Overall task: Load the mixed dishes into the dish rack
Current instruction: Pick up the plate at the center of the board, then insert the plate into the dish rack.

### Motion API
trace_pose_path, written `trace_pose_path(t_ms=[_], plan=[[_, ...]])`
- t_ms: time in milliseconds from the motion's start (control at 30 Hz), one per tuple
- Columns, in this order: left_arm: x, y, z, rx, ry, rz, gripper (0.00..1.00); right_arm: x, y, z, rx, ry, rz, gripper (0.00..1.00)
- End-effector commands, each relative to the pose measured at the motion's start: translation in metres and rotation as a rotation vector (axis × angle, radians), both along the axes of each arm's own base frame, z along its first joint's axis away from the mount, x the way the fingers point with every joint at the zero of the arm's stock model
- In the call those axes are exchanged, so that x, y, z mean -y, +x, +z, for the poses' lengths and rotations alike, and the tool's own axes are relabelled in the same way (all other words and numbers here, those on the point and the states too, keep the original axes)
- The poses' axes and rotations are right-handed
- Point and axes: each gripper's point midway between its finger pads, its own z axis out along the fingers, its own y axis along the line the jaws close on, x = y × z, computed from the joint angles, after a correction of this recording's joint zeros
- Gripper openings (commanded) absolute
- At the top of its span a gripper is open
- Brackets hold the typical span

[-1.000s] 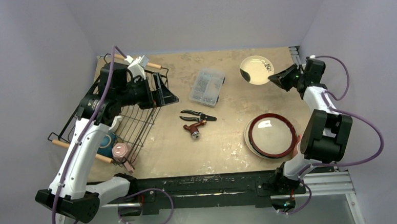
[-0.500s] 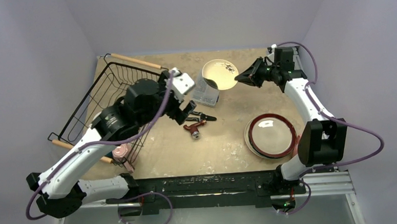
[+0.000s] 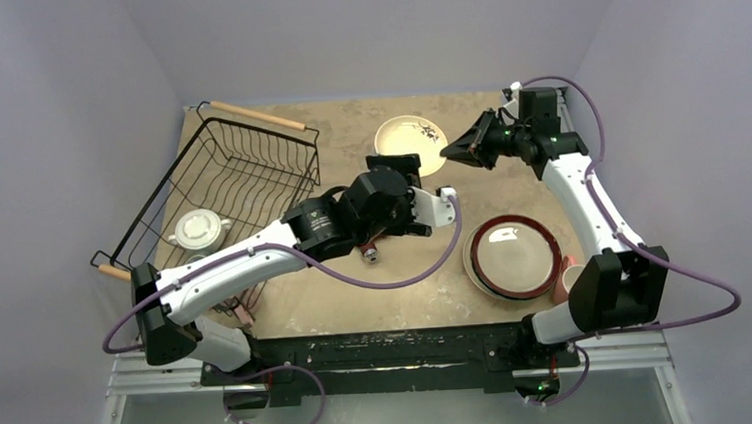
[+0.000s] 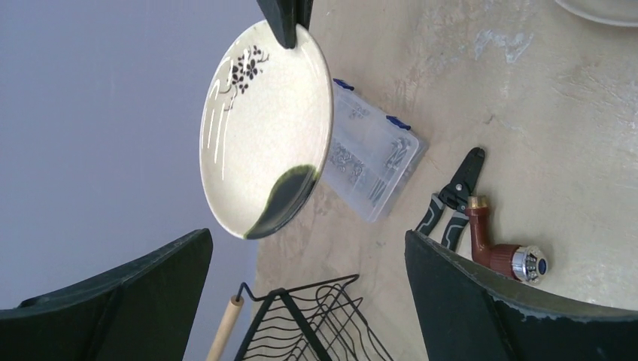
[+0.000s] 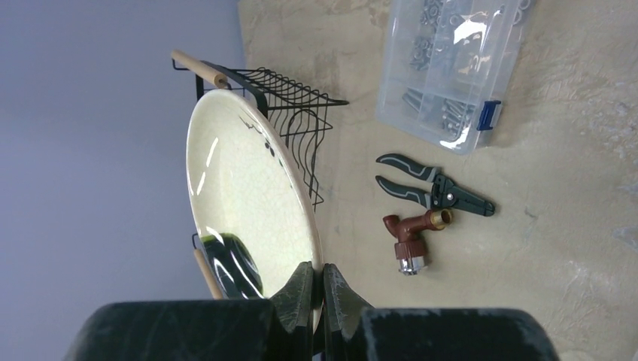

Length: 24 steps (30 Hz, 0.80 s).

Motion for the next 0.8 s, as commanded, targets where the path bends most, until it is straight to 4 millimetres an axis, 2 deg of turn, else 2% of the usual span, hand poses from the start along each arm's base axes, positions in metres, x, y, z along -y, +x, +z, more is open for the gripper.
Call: trace_pose_path(t_ms=[0, 133, 367, 500, 700, 767], plan=[[0.018, 0.017, 0.026, 0.153, -0.025, 0.017, 0.99, -0.009, -0.011, 0.030, 0.058, 0.024, 0.043, 0.00], [0.029, 0.021, 0.013, 0.158, 0.006, 0.006, 0.95, -0.010, -0.020, 0.031, 0.047, 0.022, 0.060, 0.00], [0.028, 0.032, -0.002, 0.216, 0.086, 0.042, 0.79, -0.014, -0.029, 0.034, 0.030, 0.031, 0.088, 0.00], [0.033, 0.035, -0.012, 0.217, 0.113, 0.036, 0.75, -0.015, -0.031, 0.034, 0.023, 0.024, 0.101, 0.00], [0.034, 0.042, -0.007, 0.251, 0.115, 0.068, 0.63, -0.015, -0.032, 0.036, 0.027, 0.008, 0.114, 0.00], [0.034, 0.044, -0.005, 0.259, 0.114, 0.083, 0.54, -0.016, -0.032, 0.037, 0.028, 0.006, 0.122, 0.00]])
